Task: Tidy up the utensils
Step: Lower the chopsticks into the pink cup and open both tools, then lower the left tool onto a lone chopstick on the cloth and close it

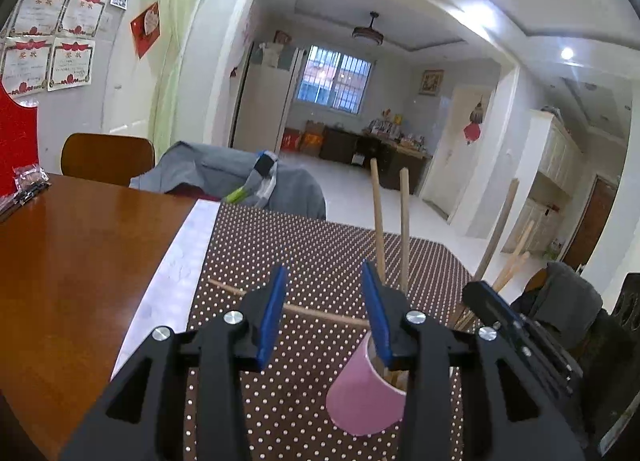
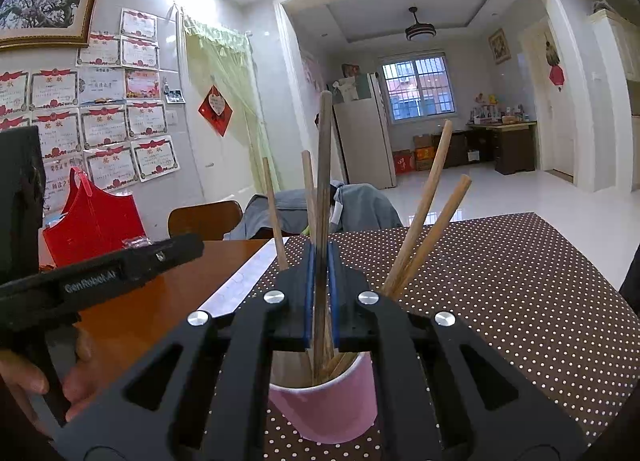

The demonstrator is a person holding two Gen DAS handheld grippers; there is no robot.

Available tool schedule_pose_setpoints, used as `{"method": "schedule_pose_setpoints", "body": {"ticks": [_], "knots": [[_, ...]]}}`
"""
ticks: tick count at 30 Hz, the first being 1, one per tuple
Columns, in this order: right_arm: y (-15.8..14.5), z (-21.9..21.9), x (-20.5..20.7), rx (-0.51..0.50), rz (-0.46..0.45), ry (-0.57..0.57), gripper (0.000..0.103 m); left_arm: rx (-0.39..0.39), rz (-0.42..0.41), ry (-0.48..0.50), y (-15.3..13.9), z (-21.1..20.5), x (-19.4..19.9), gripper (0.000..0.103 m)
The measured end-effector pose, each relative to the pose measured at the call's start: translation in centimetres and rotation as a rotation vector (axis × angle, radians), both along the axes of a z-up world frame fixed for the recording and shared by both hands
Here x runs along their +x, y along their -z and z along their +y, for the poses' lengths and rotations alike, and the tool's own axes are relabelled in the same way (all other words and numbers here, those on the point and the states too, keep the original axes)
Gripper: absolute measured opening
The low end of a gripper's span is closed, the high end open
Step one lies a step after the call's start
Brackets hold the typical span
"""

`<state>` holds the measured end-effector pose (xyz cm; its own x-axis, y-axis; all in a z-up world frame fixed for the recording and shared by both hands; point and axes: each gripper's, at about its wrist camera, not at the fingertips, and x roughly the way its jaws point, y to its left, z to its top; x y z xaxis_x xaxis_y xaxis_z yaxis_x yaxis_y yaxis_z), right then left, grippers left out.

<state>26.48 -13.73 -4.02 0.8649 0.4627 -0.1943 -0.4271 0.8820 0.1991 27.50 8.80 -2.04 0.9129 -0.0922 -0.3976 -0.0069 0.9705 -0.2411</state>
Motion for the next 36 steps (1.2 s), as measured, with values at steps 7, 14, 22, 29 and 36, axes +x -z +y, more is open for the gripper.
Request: {"method": "schedule_pose_setpoints", "body": {"ticks": [7,14,22,29,36], "knots": [[-0.5,0.3,0.1,-0.038,0.033,-0.009,0.021,-0.067,0.162,-0.023,1.2,1.1,2.1,0.047],[-0.9,0.8,0.4,-0.075,0.01,0.006,0.048,-0.228,0.316,-0.066,3.6,3.2,5.4,0.047],[-1.5,0.8,2.1,-0.045,0.026,0.023,0.052,-0.291,0.394,-0.115,5.7,3.7,8.7,0.047],[-1.9,0.9,3.2,-0.042,0.028,0.021,0.053,-0.352,0.456,-0.179,7.2,4.1,11.4,0.047],[-1.9,1.2,3.9,-0.041,0.032,0.004,0.055,-0.342,0.471,-0.221,8.1,4.8,12.5,0.045]]}}
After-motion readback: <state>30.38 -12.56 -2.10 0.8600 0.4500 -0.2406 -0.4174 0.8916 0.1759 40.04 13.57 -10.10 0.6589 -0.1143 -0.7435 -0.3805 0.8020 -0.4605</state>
